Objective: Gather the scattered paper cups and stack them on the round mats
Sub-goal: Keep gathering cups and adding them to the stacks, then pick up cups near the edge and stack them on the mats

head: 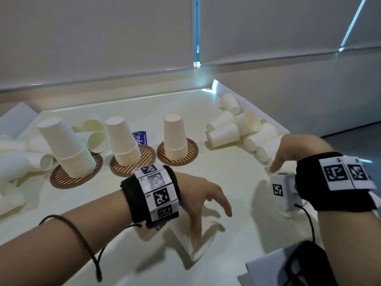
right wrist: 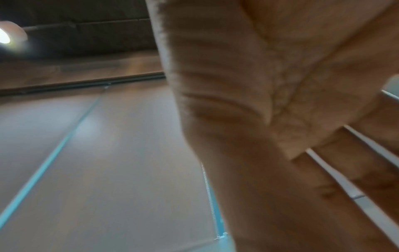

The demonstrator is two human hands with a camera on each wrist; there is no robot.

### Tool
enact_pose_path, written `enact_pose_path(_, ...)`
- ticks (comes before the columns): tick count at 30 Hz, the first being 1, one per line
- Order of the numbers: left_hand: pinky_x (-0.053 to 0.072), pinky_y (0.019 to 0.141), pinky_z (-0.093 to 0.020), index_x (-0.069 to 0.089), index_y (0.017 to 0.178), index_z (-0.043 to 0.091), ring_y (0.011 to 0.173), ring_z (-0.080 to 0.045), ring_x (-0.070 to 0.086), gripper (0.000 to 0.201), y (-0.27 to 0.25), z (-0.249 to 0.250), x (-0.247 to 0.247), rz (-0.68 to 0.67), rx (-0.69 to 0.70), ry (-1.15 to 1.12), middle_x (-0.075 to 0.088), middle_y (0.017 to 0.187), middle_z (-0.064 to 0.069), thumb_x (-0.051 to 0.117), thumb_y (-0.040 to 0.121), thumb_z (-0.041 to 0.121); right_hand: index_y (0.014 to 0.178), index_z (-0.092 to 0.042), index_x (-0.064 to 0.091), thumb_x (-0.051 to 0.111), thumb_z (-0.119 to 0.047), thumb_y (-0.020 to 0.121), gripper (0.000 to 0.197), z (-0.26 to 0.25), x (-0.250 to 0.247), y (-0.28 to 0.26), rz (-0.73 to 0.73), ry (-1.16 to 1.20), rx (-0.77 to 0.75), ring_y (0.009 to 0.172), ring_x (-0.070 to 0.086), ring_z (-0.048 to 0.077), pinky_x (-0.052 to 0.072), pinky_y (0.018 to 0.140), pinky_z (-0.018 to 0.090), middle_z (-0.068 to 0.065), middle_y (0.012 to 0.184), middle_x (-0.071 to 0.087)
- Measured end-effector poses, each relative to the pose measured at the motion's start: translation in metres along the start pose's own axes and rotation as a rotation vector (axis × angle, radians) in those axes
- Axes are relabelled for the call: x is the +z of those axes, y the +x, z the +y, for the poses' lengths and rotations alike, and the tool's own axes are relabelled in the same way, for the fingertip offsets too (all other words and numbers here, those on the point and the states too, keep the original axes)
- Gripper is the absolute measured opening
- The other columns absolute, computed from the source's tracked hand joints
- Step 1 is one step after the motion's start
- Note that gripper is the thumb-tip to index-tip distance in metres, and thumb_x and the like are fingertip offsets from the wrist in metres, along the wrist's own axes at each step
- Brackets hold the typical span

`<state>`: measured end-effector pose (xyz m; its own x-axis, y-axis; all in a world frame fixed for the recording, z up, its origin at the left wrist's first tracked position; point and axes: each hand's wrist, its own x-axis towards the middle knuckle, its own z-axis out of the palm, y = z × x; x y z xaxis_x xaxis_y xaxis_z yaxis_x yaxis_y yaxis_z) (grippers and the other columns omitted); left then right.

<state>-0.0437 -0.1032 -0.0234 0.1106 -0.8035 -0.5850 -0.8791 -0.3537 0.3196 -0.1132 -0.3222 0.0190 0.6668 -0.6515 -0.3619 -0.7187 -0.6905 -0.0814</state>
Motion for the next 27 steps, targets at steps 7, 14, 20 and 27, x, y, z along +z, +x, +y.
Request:
enact_pose_path(7, 0.039, 0.106, -0.04, 0.033, 0.138, 0.039, 0.121, -0.018, 0.046, 0.098, 0.001, -0.036, 0.019, 0.171, -0.099, -0.071, 0.049, 0.133, 0.005, 0.088, 0.058, 0.027, 0.111, -0.005, 0.064, 0.073, -0.019, 0.077, 0.038, 0.017, 0.019, 0.002, -0.114, -0.186, 0.175, 0.095, 0.053, 0.027, 0.043, 0.079, 0.029, 0.012, 0.112, 0.06)
enact_pose_path(14, 0.028, 0.114, -0.035, 0.011, 0.148, 0.036, 0.135, -0.017, 0.034, 0.118, -0.003, -0.057, 0.026, 0.272, -0.185, -0.202, 0.036, 0.147, 0.005, 0.088, 0.06, 0.027, 0.11, -0.009, 0.062, 0.072, -0.019, 0.081, 0.032, -0.008, 0.013, 0.002, 0.013, 0.081, -0.016, 0.102, 0.058, 0.026, 0.046, 0.086, 0.032, 0.009, 0.108, 0.065)
enact_pose_path(20, 0.041, 0.068, -0.009, 0.037, 0.134, 0.031, 0.098, -0.007, 0.05, 0.085, -0.016, -0.057, 0.008, 0.692, -0.18, -0.457, 0.051, 0.104, 0.016, 0.085, 0.064, 0.027, 0.097, -0.012, 0.059, 0.06, 0.005, 0.085, 0.02, -0.029, 0.002, -0.012, 0.091, 0.903, -0.291, 0.073, 0.058, 0.025, 0.052, 0.073, 0.036, 0.008, 0.077, 0.06)
enact_pose_path(27, 0.051, 0.084, -0.028, 0.057, 0.109, 0.034, 0.1, -0.013, 0.059, 0.071, -0.019, -0.049, -0.017, 1.025, -0.189, -0.678, 0.059, 0.103, 0.01, 0.09, 0.046, 0.04, 0.106, -0.012, 0.056, 0.055, 0.001, 0.09, 0.021, -0.049, 0.006, -0.02, 0.065, 1.152, -0.443, 0.075, 0.059, 0.017, 0.057, 0.061, 0.021, 0.014, 0.101, 0.061)
